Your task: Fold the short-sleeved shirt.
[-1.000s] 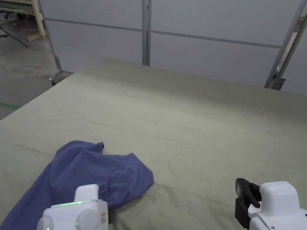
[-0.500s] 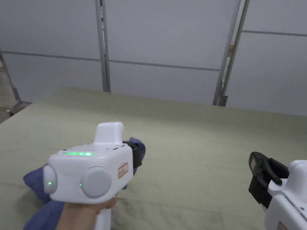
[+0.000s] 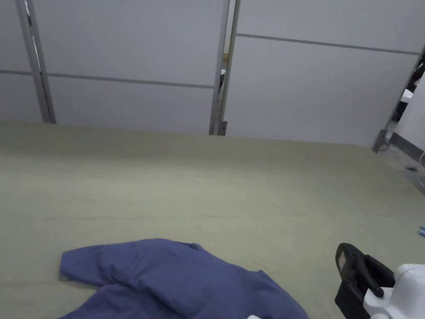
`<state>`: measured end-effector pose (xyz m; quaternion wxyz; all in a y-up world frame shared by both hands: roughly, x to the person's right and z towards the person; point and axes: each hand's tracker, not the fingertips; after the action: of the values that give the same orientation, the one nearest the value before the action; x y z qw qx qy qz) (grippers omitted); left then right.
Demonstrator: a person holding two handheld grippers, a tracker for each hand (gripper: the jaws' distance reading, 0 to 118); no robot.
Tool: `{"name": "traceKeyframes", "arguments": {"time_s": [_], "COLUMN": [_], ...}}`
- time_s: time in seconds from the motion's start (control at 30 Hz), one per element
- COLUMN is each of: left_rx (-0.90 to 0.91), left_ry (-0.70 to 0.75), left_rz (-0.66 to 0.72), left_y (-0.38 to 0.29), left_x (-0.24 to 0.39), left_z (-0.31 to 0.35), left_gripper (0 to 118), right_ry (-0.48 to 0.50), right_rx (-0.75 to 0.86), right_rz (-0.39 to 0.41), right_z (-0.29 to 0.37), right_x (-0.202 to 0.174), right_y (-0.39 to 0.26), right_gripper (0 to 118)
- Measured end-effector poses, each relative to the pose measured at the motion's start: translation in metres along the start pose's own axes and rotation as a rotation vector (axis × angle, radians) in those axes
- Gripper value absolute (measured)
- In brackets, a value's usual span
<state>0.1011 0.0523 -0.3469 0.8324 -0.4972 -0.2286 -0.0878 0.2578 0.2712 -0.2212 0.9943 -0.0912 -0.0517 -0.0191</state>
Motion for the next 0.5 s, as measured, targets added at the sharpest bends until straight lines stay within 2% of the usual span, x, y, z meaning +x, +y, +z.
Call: {"name": "traceKeyframes", "arguments": {"time_s": [0.03, 0.07, 0.1, 0.17, 0.23, 0.33, 0.5], "left_rx": [0.023, 0.049, 0.076, 0.126, 0.269, 0.462, 0.838], "left_ry": [0.019, 0.015, 0.007, 0.003, -0.049, 0.063, 0.455], "left_rz": [0.002, 0.015, 0.028, 0.081, 0.157, 0.285, 0.462], "left_y": [-0.004, -0.006, -0.005, -0.001, 0.003, -0.002, -0.058], "left_x": [-0.003, -0.007, -0.014, -0.035, -0.064, -0.115, -0.187], "left_z": [0.001, 0.007, 0.016, 0.053, 0.102, 0.188, 0.322], "left_gripper": [18, 24, 42, 114, 118, 118, 113], "right_ry": [0.0, 0.002, 0.007, 0.014, 0.026, 0.055, 0.112], "right_rx": [-0.013, -0.024, -0.033, -0.046, -0.04, -0.001, 0.066], "right_rz": [0.003, 0.007, 0.011, 0.005, -0.007, -0.01, 0.019], "right_z": [-0.001, -0.003, -0.007, -0.012, -0.016, -0.012, 0.0], "right_x": [0.003, 0.005, 0.005, 0.003, 0.004, -0.007, -0.031], "right_y": [-0.004, -0.007, -0.009, -0.011, -0.014, -0.006, 0.005], "right_gripper": [2, 2, 2, 2, 2, 2, 2]}}
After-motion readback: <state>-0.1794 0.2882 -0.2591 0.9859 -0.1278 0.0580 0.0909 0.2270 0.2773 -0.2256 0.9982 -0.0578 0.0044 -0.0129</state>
